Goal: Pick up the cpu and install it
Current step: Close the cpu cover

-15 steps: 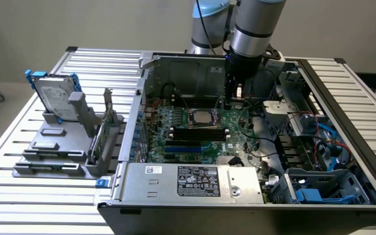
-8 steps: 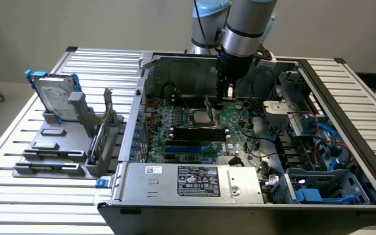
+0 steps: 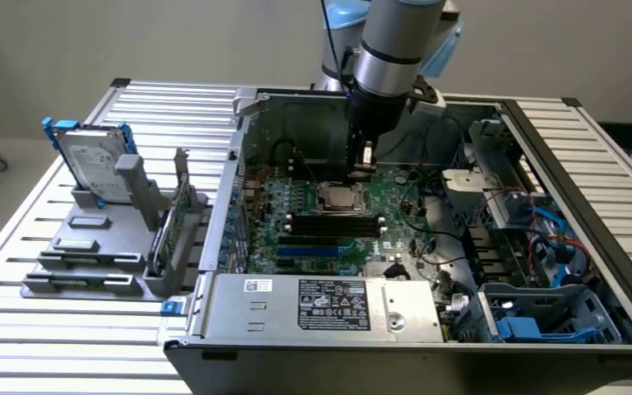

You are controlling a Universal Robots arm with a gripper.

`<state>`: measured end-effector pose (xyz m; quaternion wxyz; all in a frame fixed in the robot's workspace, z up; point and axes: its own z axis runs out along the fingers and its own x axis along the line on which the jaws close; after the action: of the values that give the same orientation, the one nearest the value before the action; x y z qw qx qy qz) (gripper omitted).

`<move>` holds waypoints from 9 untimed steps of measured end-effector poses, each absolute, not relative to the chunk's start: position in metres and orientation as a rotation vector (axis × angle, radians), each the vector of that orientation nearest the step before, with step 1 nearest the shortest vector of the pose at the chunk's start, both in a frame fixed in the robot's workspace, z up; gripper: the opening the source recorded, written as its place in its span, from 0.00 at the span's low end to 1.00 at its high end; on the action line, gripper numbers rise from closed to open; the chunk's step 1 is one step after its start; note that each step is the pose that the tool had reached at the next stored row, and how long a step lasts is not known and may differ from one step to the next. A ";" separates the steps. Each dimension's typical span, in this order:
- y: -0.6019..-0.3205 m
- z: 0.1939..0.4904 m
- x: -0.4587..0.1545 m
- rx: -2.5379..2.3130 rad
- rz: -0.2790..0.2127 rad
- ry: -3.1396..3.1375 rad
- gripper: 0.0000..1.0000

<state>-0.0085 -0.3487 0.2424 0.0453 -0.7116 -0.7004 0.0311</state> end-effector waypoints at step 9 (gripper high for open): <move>-0.348 0.236 -0.036 -2.165 0.112 -2.130 0.11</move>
<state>-0.0355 -0.3485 0.2361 0.0511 -0.7114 -0.7000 0.0368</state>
